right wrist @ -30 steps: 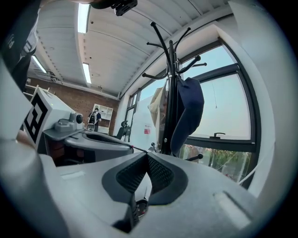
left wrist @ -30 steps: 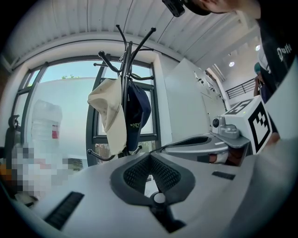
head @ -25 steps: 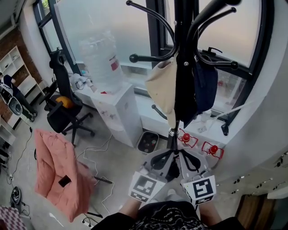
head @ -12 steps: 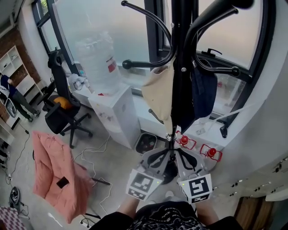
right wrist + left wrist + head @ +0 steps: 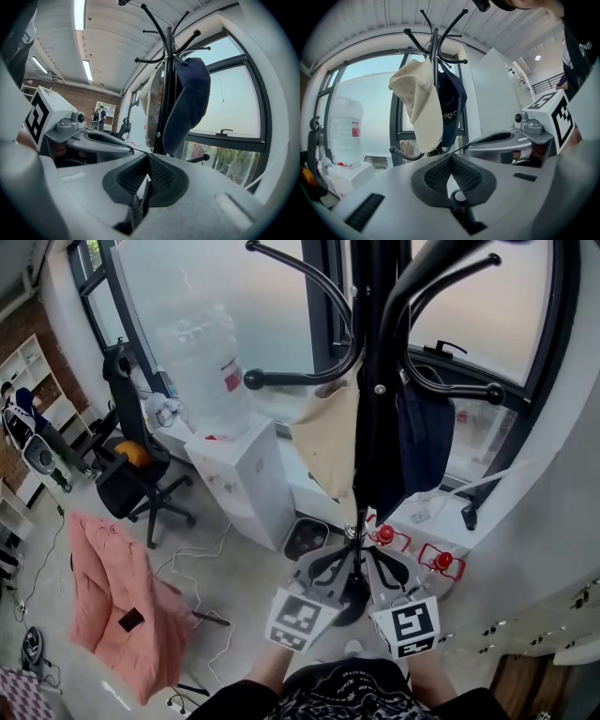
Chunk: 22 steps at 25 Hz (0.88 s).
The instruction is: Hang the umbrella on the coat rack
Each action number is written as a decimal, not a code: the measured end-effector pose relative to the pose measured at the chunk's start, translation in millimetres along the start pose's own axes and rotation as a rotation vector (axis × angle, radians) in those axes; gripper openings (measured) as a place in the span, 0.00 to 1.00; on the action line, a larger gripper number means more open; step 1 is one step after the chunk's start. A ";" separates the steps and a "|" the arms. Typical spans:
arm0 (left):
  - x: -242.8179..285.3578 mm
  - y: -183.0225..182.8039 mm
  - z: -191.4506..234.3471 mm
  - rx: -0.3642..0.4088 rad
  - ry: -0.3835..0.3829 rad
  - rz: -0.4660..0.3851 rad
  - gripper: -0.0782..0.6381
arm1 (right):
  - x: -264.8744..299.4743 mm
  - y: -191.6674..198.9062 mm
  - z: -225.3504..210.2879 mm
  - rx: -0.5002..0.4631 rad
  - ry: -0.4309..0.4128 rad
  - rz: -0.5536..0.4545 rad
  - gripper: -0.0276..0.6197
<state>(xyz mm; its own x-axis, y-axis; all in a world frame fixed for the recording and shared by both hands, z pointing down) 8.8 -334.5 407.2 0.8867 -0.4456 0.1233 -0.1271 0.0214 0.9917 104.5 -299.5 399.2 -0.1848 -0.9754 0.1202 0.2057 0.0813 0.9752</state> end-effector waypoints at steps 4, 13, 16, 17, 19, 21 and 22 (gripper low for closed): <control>5.6 2.5 6.7 -0.009 -0.019 0.006 0.12 | 8.9 1.7 -2.9 0.006 -0.017 0.006 0.05; 16.1 7.8 13.3 0.014 -0.025 0.046 0.12 | 19.7 7.7 -9.0 -0.002 -0.030 0.017 0.05; 18.4 10.7 14.5 0.009 -0.029 0.054 0.12 | 22.3 11.0 -10.0 0.002 -0.034 0.027 0.05; 18.8 11.6 15.0 0.006 -0.031 0.054 0.12 | 23.0 11.4 -10.0 0.002 -0.035 0.030 0.05; 19.1 13.2 15.7 -0.003 -0.033 0.054 0.12 | 24.1 12.5 -9.9 0.004 -0.038 0.035 0.05; 19.5 14.7 16.9 -0.009 -0.034 0.055 0.12 | 25.2 13.3 -9.2 0.010 -0.042 0.042 0.05; 19.9 15.4 17.6 -0.011 -0.035 0.057 0.12 | 25.9 13.8 -8.8 0.013 -0.044 0.046 0.05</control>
<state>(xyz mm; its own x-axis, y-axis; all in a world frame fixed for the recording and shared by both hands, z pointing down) 16.7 -358.9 424.2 0.8623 -0.4741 0.1779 -0.1713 0.0575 0.9835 111.0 -325.4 414.2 -0.2179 -0.9605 0.1732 0.2022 0.1291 0.9708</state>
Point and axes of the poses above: the fingertips, and each gripper's own axes: x forward along the fingers, z to its left, y out of its underside, the point moved 6 cm from there along -x, backward along the fingers, and after that the axes turned 9 degrees about y, right-handed, at the moved point
